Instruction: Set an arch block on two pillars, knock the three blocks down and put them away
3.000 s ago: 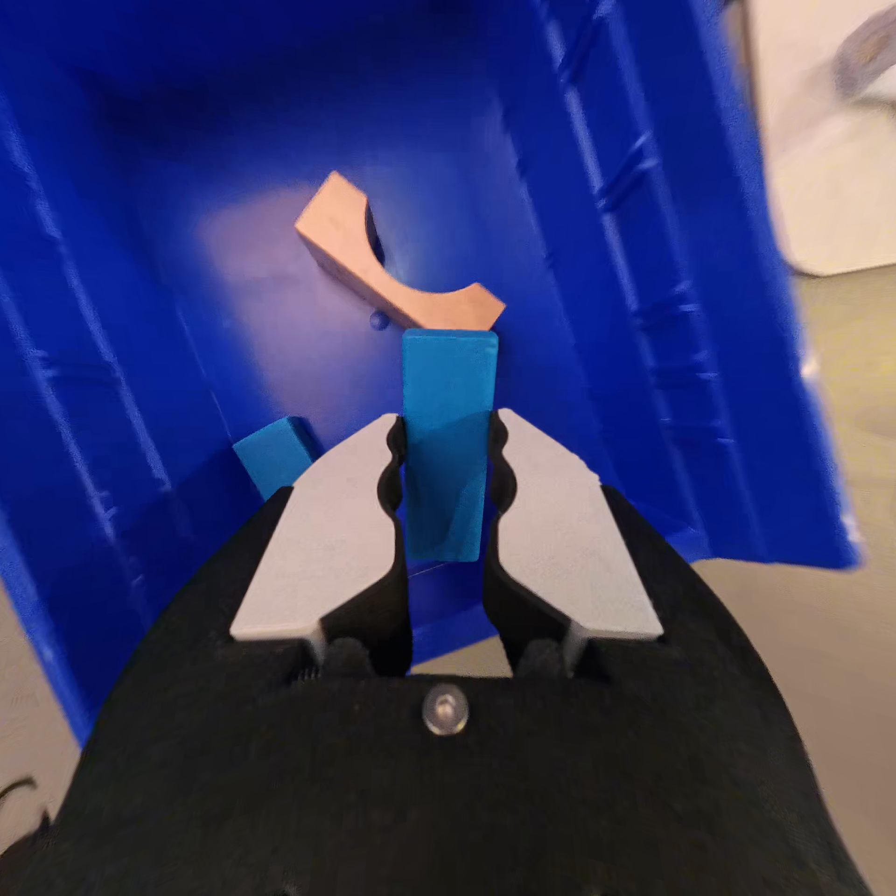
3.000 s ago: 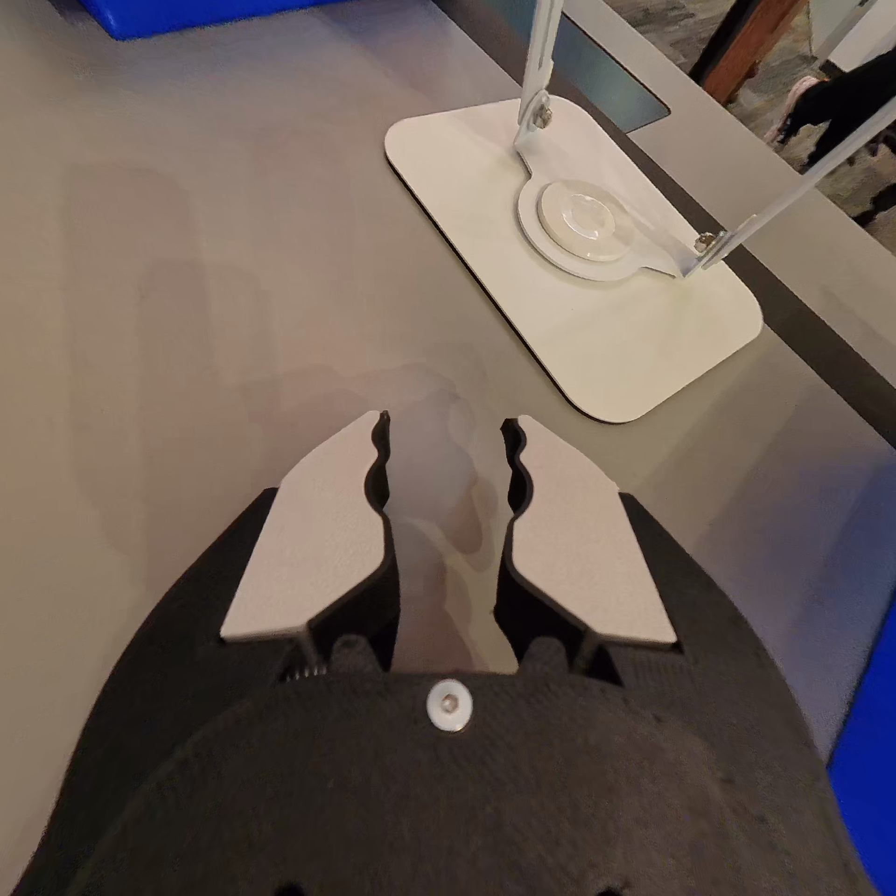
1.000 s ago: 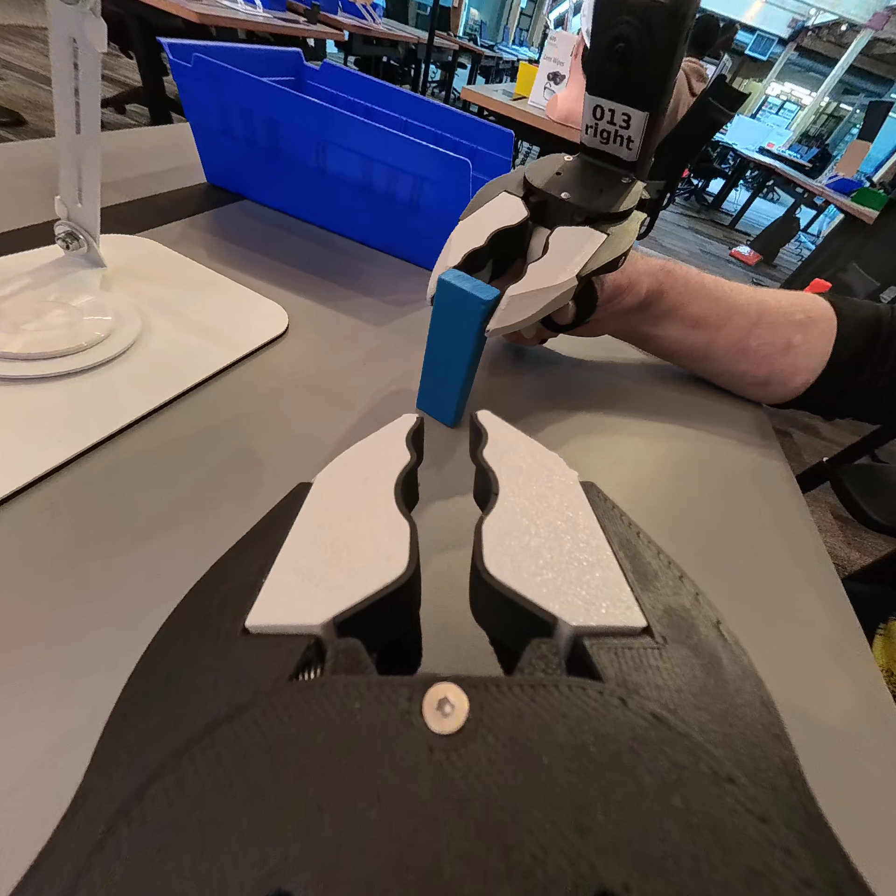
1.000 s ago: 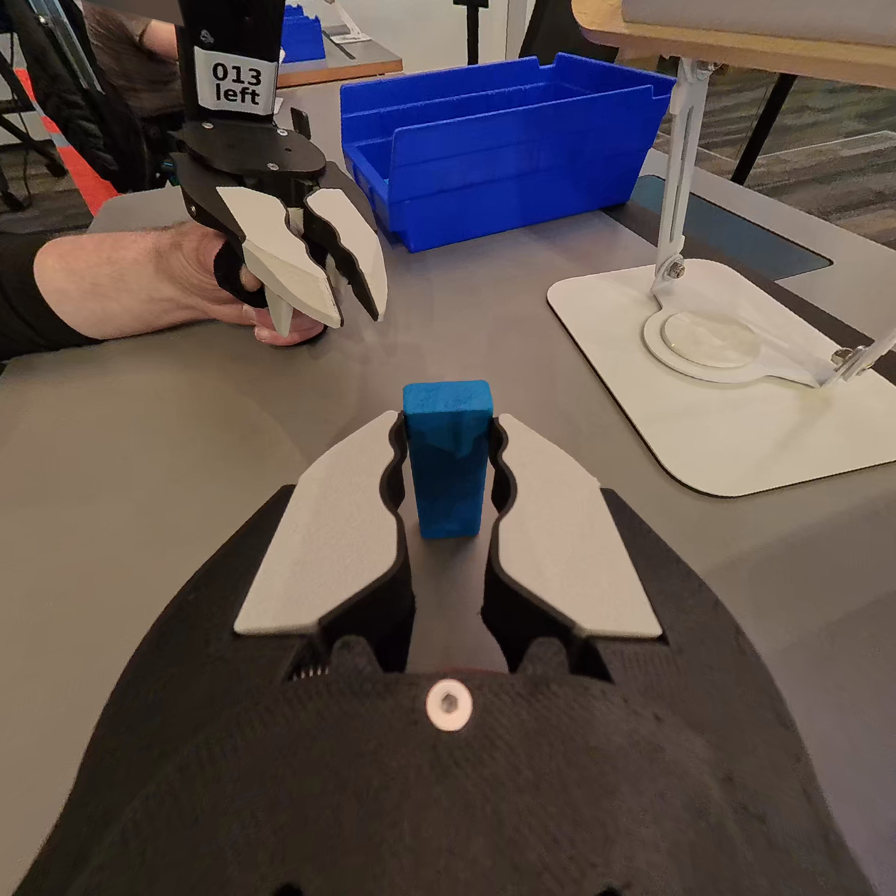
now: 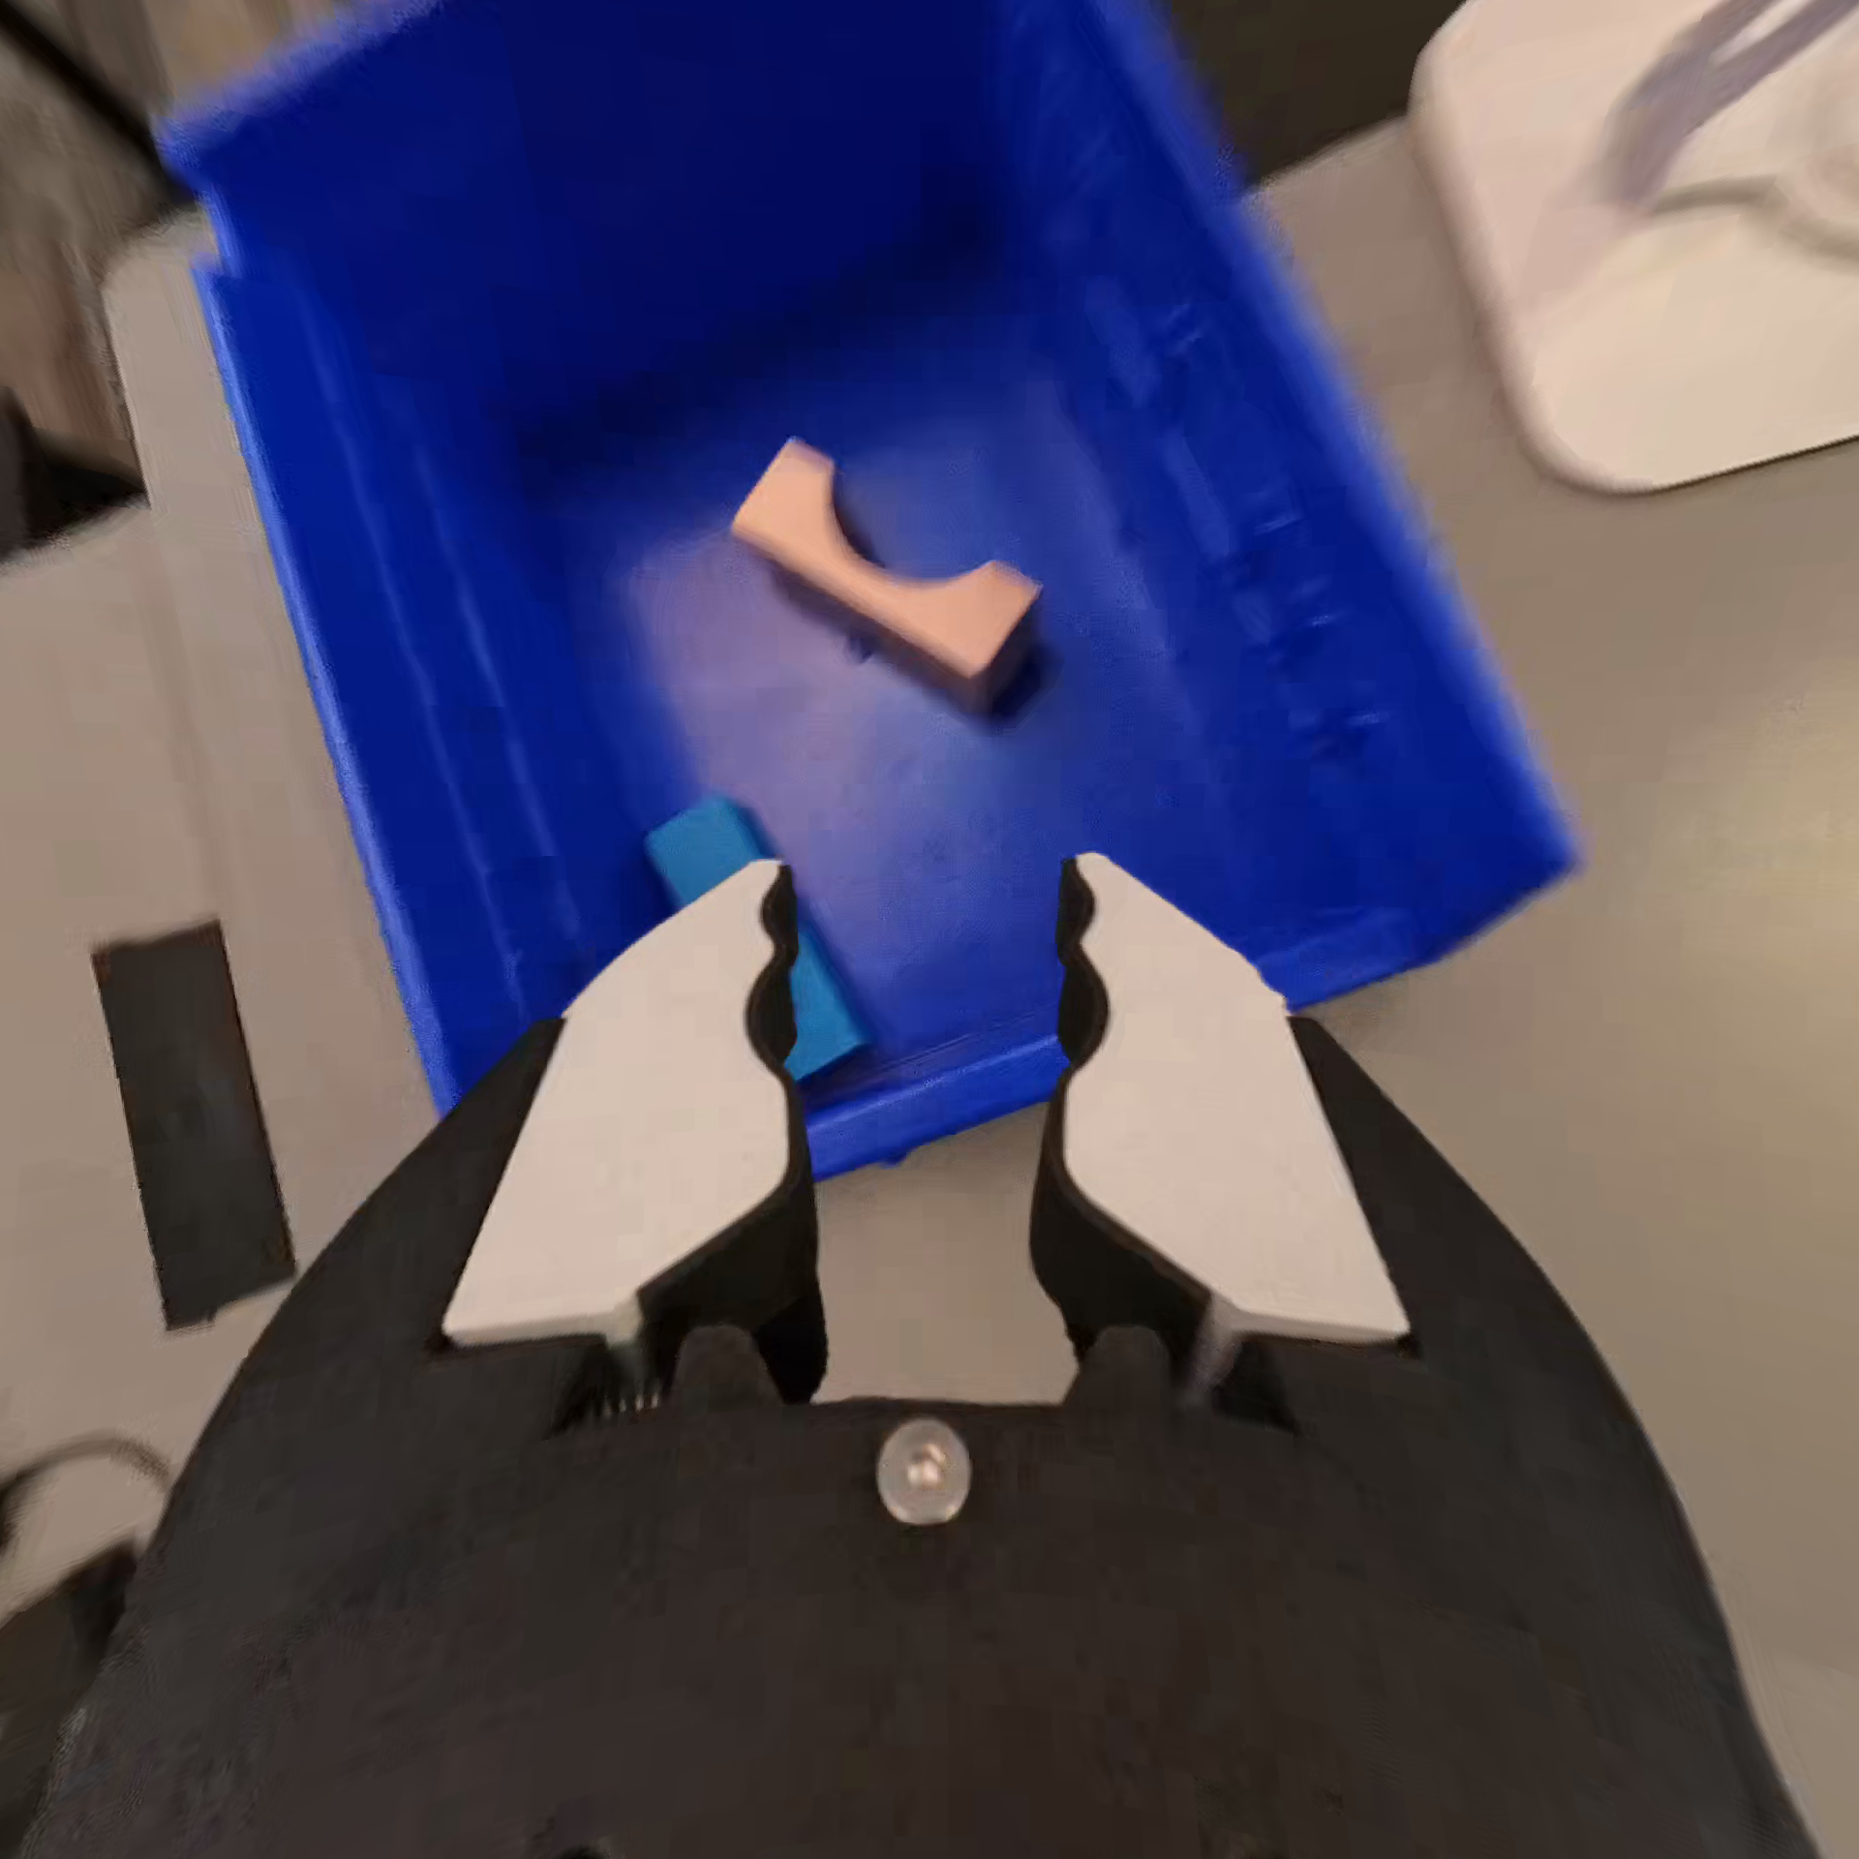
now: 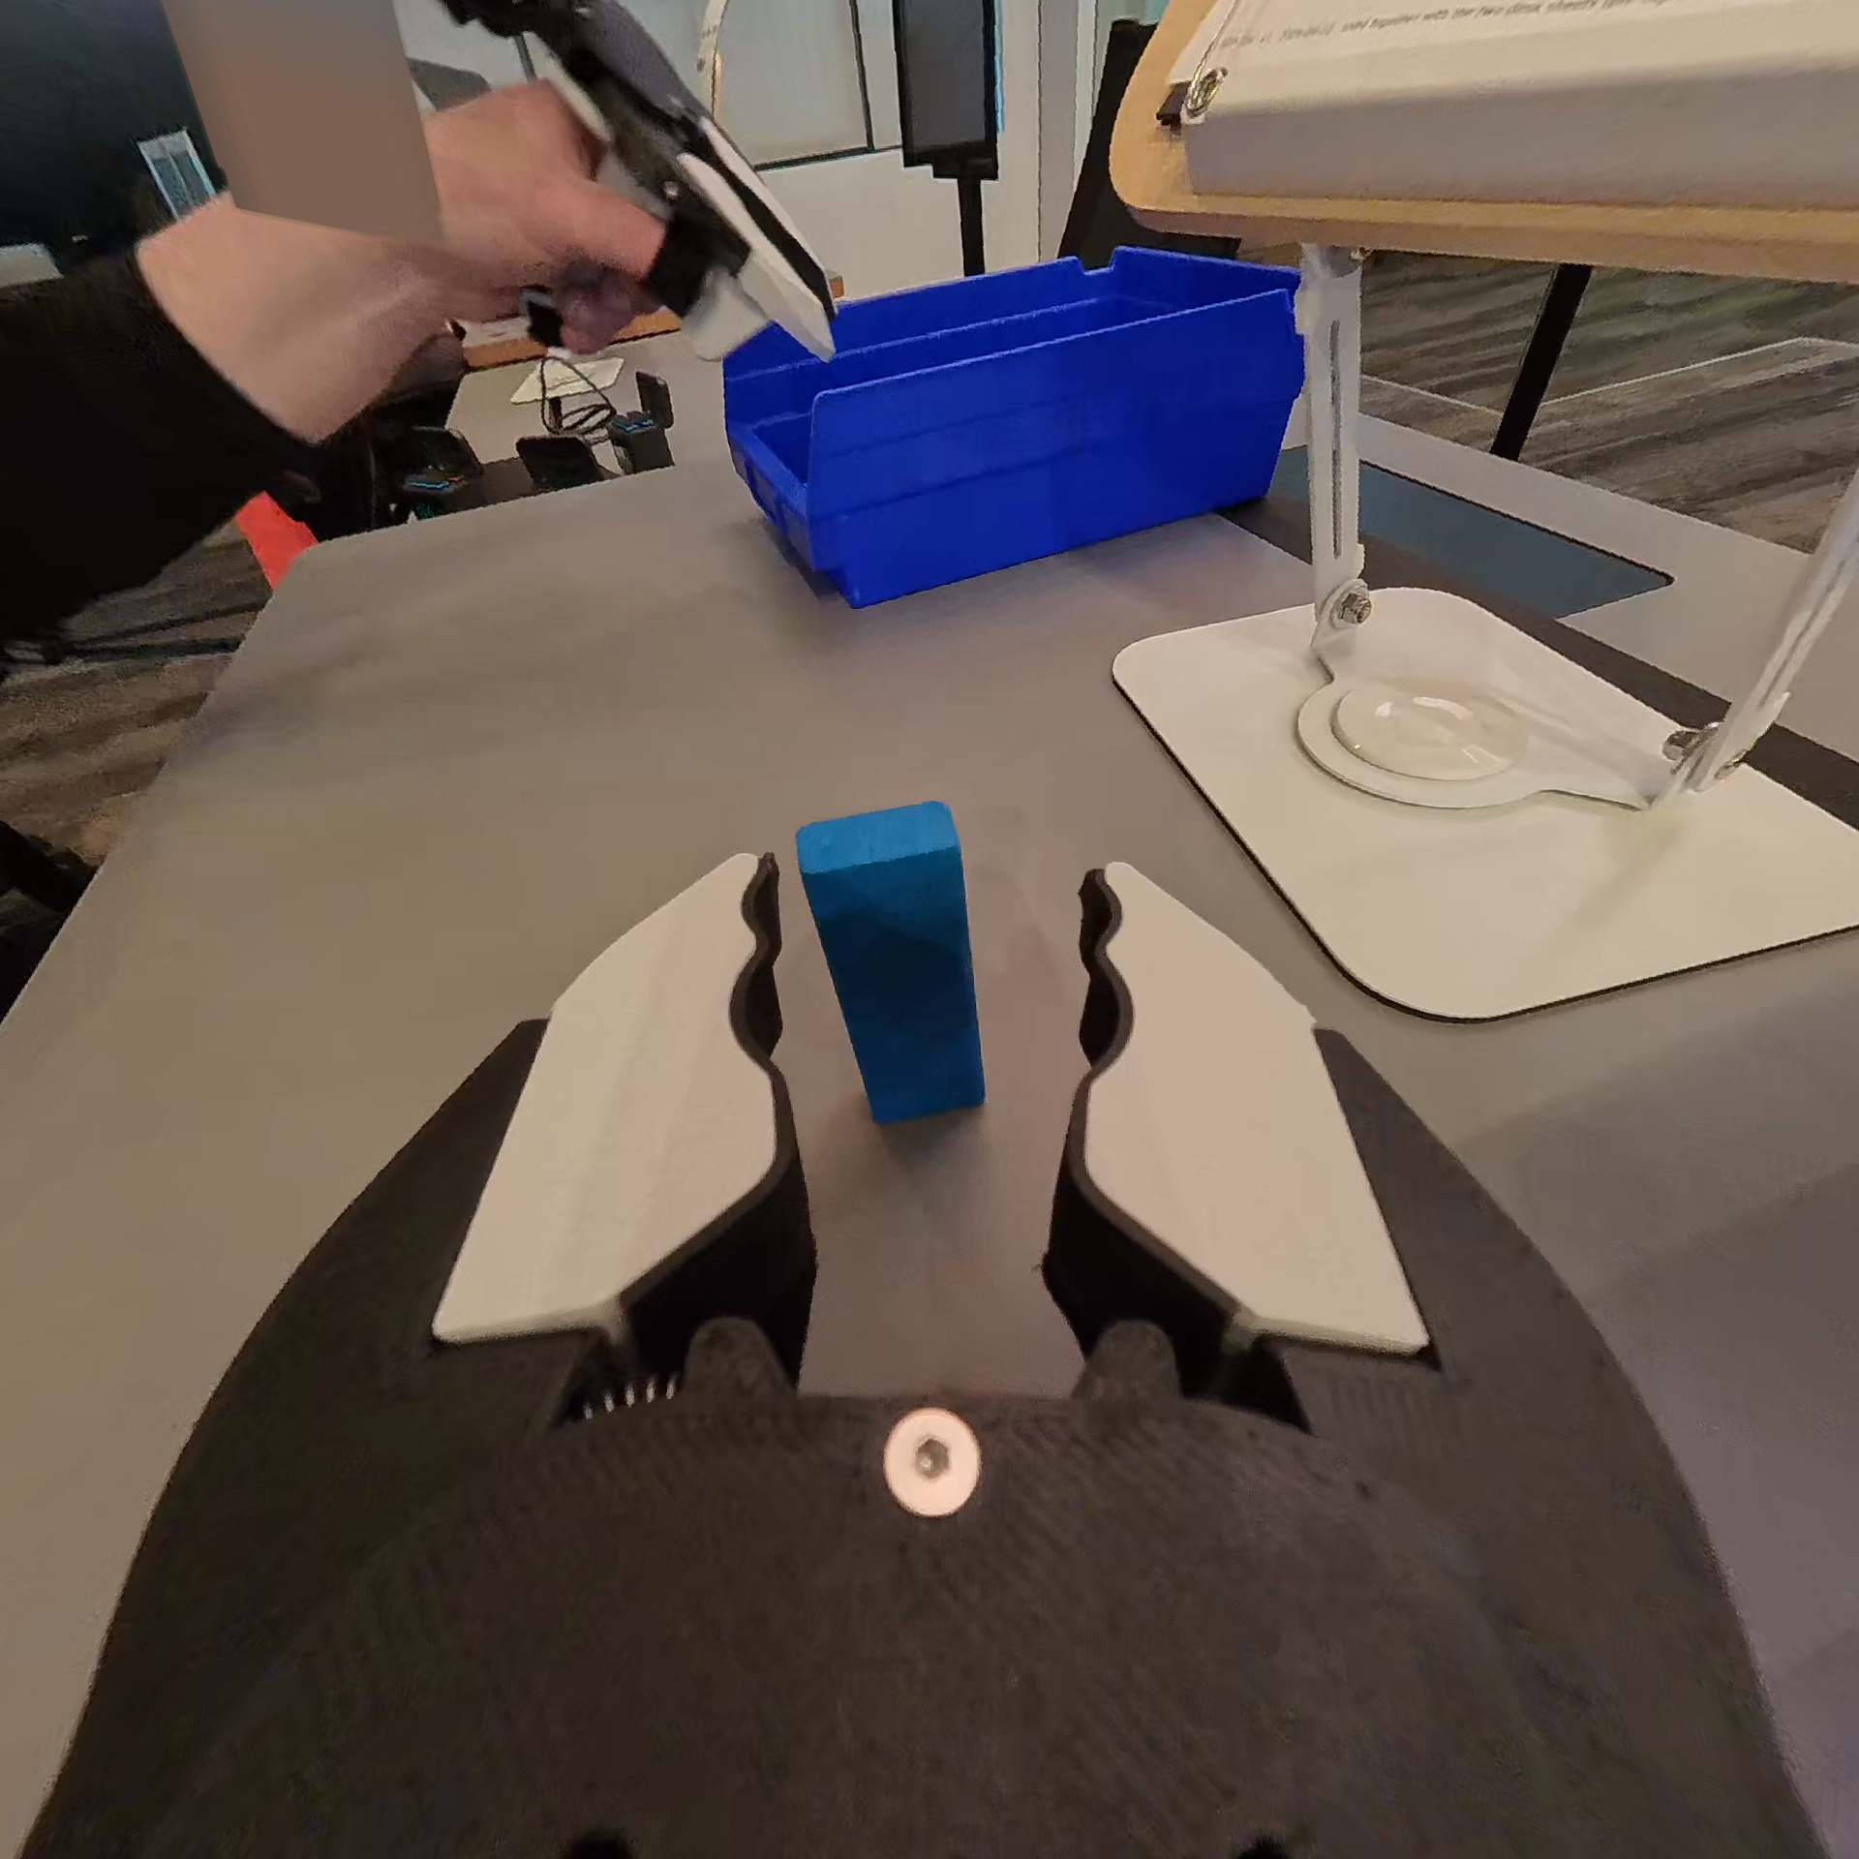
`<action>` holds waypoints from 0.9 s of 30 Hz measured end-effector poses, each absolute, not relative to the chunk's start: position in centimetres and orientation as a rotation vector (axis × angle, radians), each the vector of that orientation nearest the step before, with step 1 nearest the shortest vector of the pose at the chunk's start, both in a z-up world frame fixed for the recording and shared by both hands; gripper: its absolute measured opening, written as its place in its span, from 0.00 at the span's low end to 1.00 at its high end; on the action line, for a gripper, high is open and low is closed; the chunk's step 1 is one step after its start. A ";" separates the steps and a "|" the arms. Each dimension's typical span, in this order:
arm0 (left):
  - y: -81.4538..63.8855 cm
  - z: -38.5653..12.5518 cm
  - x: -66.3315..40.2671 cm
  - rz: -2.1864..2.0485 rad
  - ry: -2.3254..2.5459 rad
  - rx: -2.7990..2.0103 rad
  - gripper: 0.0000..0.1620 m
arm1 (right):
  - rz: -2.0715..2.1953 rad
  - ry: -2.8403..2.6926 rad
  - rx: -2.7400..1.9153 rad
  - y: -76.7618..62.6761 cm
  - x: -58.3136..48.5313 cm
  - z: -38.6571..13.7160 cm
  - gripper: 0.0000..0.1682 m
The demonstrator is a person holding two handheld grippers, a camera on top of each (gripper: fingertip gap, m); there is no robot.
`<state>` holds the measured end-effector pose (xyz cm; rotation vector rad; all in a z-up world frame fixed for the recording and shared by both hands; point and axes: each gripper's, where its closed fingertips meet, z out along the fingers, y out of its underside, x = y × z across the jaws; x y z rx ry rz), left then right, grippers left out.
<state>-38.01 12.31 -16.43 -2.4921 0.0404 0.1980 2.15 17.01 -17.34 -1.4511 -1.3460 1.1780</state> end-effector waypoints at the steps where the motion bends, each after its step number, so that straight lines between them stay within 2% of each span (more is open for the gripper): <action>1: 12.4 -17.2 -39.7 0.232 0.002 -2.553 0.26 | 1.174 -1.353 -1.452 16.9 2.1 -17.5 0.34; 3: 12.7 -18.9 -41.8 0.288 -0.044 -2.656 0.24 | 1.167 -1.371 -1.455 16.7 1.9 -17.8 0.34; 4: 12.4 -20.2 -42.4 0.275 -0.088 -2.751 0.31 | 1.163 -1.377 -1.455 16.6 1.8 -17.9 0.34; 5: 12.2 -21.1 -43.0 0.300 -0.101 -2.817 0.33 | 1.161 -1.382 -1.454 16.5 1.8 -18.0 0.33; 12: 12.1 -24.2 -44.4 0.311 -0.256 -2.962 0.38 | 1.169 -1.381 -1.436 16.3 1.8 -17.5 0.33; 16: 12.3 -25.2 -44.2 0.309 -0.290 -2.995 0.48 | 1.168 -1.385 -1.432 16.3 1.8 -17.4 0.32; 17: 12.4 -25.6 -43.6 0.253 -0.297 -3.007 0.45 | 1.166 -1.387 -1.435 16.3 1.8 -17.5 0.32; 18: 12.4 -25.9 -43.5 0.241 -0.304 -3.017 0.47 | 1.163 -1.389 -1.435 16.3 1.8 -17.5 0.32; 19: 12.3 -25.9 -43.9 0.303 -0.280 -3.020 0.42 | 1.160 -1.393 -1.437 16.3 1.8 -17.6 0.32; 20: 12.4 -25.9 -44.0 0.321 -0.272 -3.013 0.41 | 1.156 -1.394 -1.439 16.4 1.8 -17.7 0.32; 22: 12.5 -26.0 -44.4 0.340 -0.304 -2.996 0.47 | 1.158 -1.395 -1.437 16.3 1.8 -17.7 0.32; 27: 12.7 -25.9 -44.5 0.293 -0.356 -2.983 0.44 | 1.157 -1.400 -1.441 16.3 1.7 -17.9 0.31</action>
